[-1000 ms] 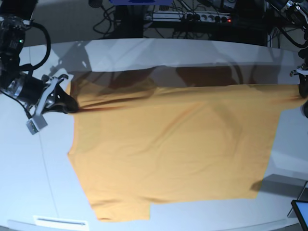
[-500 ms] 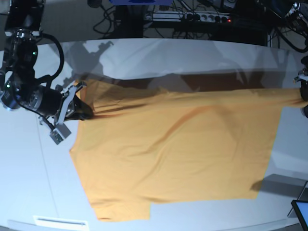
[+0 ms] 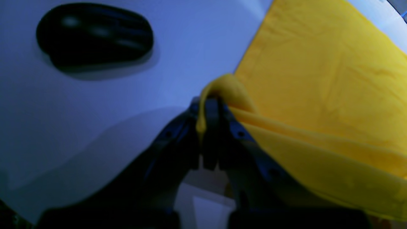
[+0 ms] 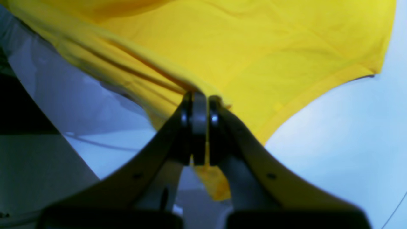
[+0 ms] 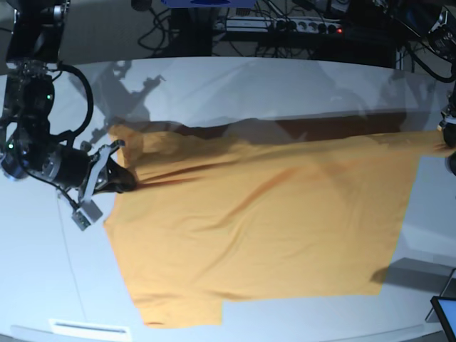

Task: Fold the T-shirt properly
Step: 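Lift both shoulder corners and pull the shirt toward the robot, then lay the held shoulder edge down and open both grippers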

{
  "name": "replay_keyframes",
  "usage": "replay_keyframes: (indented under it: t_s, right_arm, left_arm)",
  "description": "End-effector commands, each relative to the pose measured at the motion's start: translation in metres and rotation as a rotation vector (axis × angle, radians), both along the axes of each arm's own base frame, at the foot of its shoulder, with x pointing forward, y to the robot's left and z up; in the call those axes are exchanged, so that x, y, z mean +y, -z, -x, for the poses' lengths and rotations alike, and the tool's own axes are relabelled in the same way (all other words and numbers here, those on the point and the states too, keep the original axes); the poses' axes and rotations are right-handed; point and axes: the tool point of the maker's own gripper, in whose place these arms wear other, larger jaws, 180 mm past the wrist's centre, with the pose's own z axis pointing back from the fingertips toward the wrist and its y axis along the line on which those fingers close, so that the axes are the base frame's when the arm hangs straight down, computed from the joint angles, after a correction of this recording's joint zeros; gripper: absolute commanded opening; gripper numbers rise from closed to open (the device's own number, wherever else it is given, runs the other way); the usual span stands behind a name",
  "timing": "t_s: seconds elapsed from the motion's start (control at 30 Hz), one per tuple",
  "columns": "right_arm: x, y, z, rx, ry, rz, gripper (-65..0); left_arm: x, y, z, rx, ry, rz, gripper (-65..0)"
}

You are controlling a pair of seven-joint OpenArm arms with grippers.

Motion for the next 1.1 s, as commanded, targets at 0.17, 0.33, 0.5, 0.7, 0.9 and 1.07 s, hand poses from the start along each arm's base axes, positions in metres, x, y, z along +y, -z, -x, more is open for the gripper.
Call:
replay_keyframes:
  t_s: [0.17,0.33,0.5,0.7,0.9,1.07]
  right_arm:
    - [-0.002,-0.022,-0.026,-0.075,-0.001,0.002,-64.7]
    - [0.002,-0.030,-0.041,-0.088,-0.012,0.001,-64.7]
    - [-0.005,-0.020,-0.052,-0.055,0.025,-0.031,-64.7]
    - [-0.005,-0.010,-0.058,-0.026,0.030,-0.036,-64.7]
    - [0.003,-0.001,-0.063,-0.046,0.000,0.046,-64.7]
    - [-0.004,0.011,-0.070,-0.017,0.034,0.027,-64.7]
  left_arm:
    - [0.025,-0.024,-0.020,0.066,-0.055,-0.164,-65.0]
    - [0.019,-0.025,-0.042,0.108,-0.024,-0.210,-65.0]
    - [0.020,-0.035,-0.054,0.070,-0.033,-0.203,-65.0]
    - [0.030,-0.027,-0.065,0.057,-0.053,-0.132,-65.0]
    - [0.022,-0.023,-0.089,0.052,-0.015,-0.094,-65.0]
    - [0.000,-0.026,-0.127,0.088,0.075,-0.220,-65.0]
